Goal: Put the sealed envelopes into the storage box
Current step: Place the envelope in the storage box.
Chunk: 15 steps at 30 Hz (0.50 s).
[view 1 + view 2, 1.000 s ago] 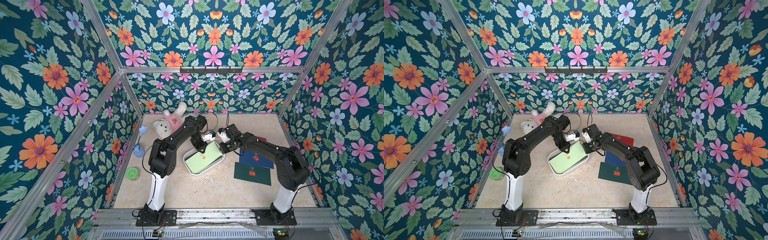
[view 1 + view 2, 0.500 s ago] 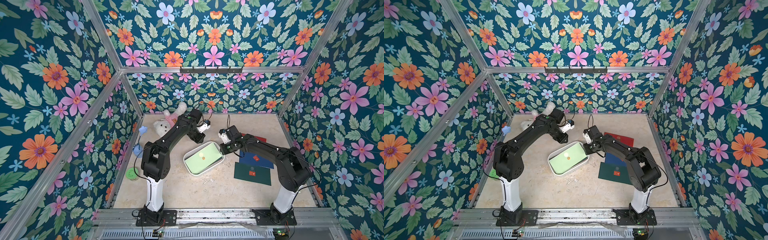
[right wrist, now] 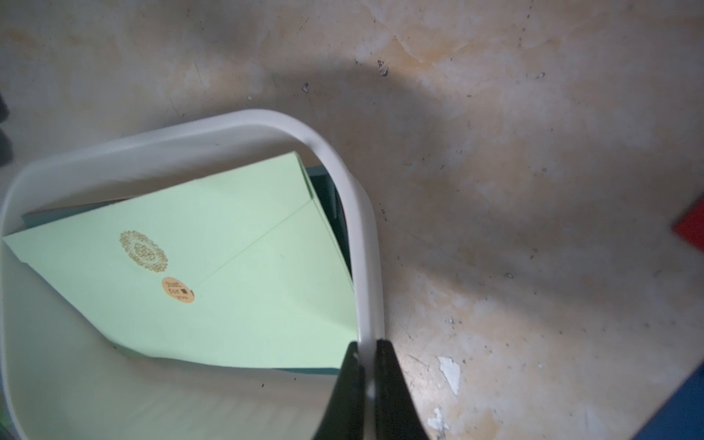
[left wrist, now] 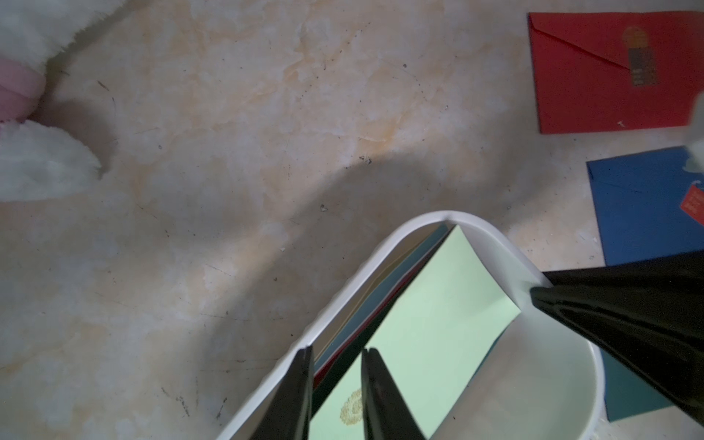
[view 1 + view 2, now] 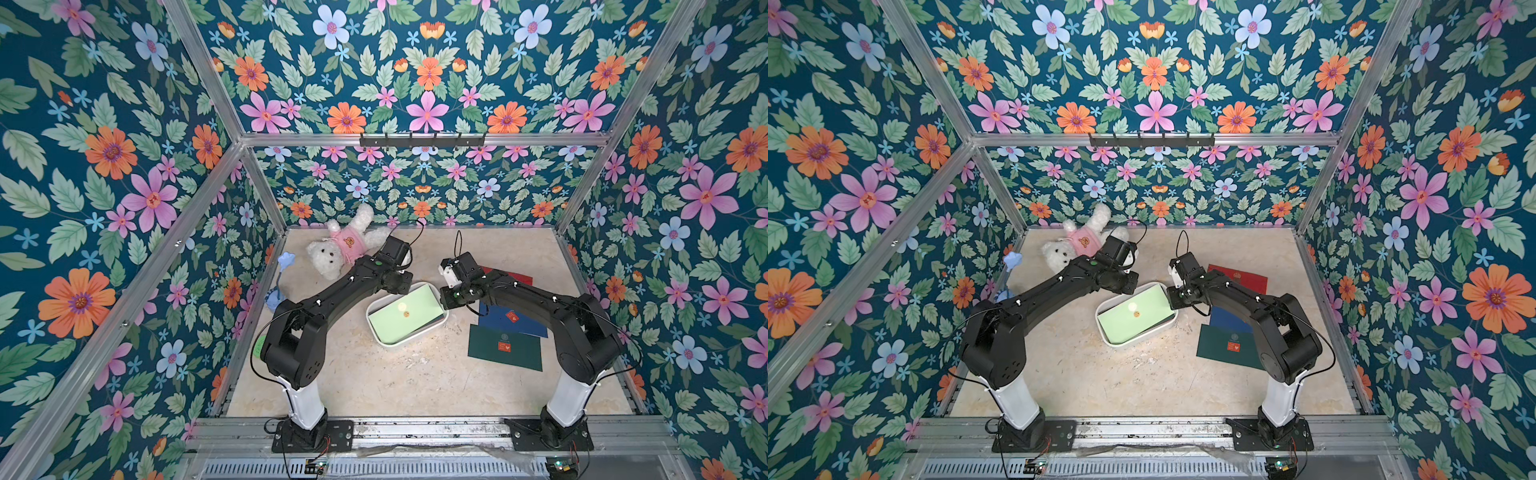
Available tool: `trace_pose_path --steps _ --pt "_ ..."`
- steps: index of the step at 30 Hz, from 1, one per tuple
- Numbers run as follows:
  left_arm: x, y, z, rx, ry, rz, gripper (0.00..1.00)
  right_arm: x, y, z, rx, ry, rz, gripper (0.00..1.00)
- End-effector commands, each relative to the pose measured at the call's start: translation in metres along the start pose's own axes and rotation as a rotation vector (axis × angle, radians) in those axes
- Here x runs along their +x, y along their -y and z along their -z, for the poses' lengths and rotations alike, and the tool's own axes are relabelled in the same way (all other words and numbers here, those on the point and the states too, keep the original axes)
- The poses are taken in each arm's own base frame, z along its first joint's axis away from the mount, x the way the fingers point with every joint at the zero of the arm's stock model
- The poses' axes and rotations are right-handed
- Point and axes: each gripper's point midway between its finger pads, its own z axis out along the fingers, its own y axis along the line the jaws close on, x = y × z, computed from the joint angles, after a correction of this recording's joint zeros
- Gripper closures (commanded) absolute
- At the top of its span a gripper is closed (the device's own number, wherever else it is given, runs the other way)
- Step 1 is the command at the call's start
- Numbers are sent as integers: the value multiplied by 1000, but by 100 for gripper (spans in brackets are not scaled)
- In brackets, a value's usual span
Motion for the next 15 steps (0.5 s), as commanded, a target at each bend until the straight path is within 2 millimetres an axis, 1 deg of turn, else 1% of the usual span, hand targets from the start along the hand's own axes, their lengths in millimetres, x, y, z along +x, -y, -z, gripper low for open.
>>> trace_pose_path --steps 1,6,10,15 --pt "-5 -4 -4 -46 30 43 72 -9 -1 0 6 32 -17 92" --pt "-7 -7 -11 -75 38 45 72 -7 -2 0 0 27 -21 92" --pt "-11 2 -19 -46 29 35 72 -5 -1 -1 -2 23 -29 92" --pt "-9 12 -29 -42 10 6 72 -3 -1 -2 1 18 -28 92"
